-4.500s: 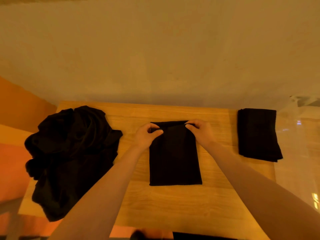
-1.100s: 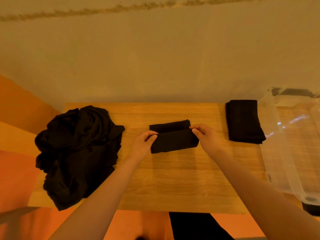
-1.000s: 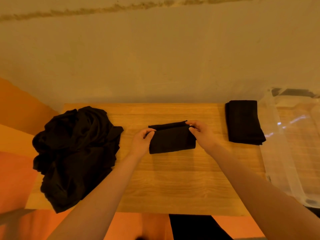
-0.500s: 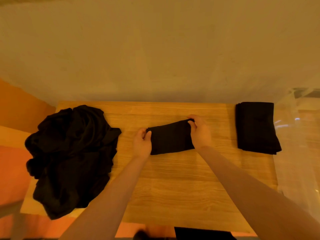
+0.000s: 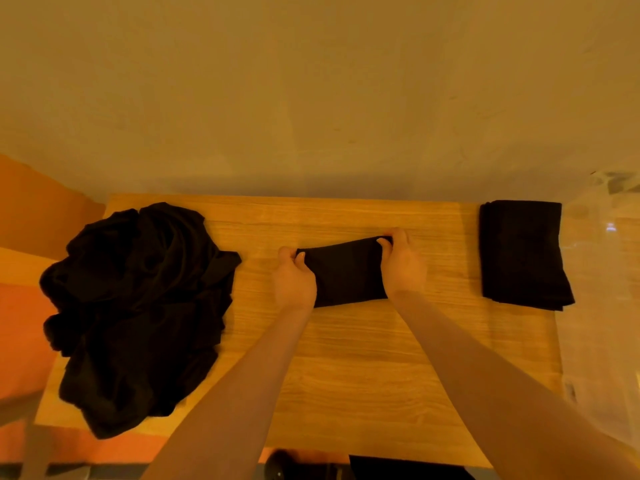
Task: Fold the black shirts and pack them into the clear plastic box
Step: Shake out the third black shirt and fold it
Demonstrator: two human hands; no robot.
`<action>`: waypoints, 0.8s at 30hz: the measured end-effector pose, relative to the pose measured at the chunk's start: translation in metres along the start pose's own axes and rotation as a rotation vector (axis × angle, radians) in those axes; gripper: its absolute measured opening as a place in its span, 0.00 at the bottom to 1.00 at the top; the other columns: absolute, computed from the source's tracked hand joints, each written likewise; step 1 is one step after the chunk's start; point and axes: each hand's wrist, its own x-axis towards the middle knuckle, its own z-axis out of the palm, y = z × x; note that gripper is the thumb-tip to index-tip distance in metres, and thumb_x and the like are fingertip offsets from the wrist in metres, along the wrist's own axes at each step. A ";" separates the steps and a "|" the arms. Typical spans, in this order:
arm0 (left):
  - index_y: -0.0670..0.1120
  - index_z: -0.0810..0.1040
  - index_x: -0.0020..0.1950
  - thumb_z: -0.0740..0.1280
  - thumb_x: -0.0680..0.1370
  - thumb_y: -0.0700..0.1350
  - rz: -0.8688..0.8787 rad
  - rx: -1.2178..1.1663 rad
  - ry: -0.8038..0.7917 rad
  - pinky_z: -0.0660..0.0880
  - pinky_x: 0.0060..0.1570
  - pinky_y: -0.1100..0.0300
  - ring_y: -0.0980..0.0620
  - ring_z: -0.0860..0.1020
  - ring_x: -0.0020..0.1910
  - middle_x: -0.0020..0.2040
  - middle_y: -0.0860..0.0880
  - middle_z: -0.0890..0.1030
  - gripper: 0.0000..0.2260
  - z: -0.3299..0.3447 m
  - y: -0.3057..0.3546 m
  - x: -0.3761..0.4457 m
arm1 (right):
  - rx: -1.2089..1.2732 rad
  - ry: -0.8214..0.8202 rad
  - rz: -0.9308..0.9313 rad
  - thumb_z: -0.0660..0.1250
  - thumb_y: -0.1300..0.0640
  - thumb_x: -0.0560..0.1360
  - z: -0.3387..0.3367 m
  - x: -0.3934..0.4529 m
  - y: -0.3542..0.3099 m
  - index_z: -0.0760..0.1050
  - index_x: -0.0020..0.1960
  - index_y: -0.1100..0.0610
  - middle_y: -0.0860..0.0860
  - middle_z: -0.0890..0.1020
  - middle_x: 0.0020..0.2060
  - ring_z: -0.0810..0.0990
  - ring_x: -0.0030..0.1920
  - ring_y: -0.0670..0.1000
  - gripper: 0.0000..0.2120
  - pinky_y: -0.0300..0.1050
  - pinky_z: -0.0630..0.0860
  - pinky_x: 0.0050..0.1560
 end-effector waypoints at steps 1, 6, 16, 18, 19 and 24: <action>0.42 0.71 0.58 0.57 0.81 0.47 -0.028 -0.027 0.013 0.66 0.26 0.63 0.55 0.72 0.31 0.36 0.50 0.75 0.11 -0.002 0.001 0.000 | -0.021 0.007 0.005 0.56 0.53 0.80 0.000 -0.001 0.000 0.70 0.62 0.59 0.55 0.76 0.55 0.78 0.46 0.55 0.14 0.45 0.70 0.36; 0.42 0.74 0.56 0.60 0.79 0.47 0.441 0.173 0.129 0.76 0.46 0.55 0.49 0.78 0.47 0.48 0.48 0.78 0.11 -0.012 -0.004 -0.021 | -0.149 0.147 -0.365 0.61 0.62 0.76 -0.001 -0.013 0.004 0.75 0.58 0.61 0.57 0.78 0.55 0.77 0.53 0.58 0.12 0.53 0.75 0.50; 0.49 0.42 0.76 0.38 0.76 0.63 0.541 0.718 -0.315 0.41 0.73 0.49 0.46 0.39 0.75 0.77 0.45 0.40 0.32 -0.001 -0.027 -0.014 | -0.427 -0.263 -0.375 0.20 0.36 0.69 0.012 -0.035 0.028 0.38 0.73 0.52 0.45 0.39 0.72 0.36 0.72 0.45 0.37 0.51 0.37 0.71; 0.49 0.40 0.76 0.43 0.79 0.62 0.508 0.753 -0.331 0.40 0.73 0.48 0.46 0.38 0.75 0.76 0.46 0.38 0.30 0.000 -0.023 -0.011 | -0.452 -0.258 -0.312 0.18 0.36 0.67 0.010 -0.038 0.024 0.35 0.72 0.52 0.45 0.37 0.71 0.34 0.72 0.46 0.38 0.53 0.35 0.71; 0.49 0.39 0.76 0.44 0.79 0.61 0.512 0.778 -0.355 0.40 0.72 0.47 0.46 0.37 0.75 0.76 0.46 0.38 0.30 -0.002 -0.021 -0.008 | -0.471 -0.250 -0.294 0.17 0.36 0.67 0.009 -0.039 0.021 0.35 0.72 0.52 0.46 0.37 0.71 0.34 0.72 0.47 0.38 0.54 0.34 0.70; 0.51 0.38 0.75 0.40 0.77 0.63 0.620 0.749 -0.363 0.36 0.71 0.49 0.48 0.35 0.74 0.77 0.49 0.39 0.30 -0.013 -0.026 0.000 | -0.496 -0.241 -0.438 0.30 0.39 0.76 0.006 -0.032 0.006 0.49 0.74 0.56 0.50 0.51 0.74 0.45 0.74 0.50 0.33 0.56 0.41 0.71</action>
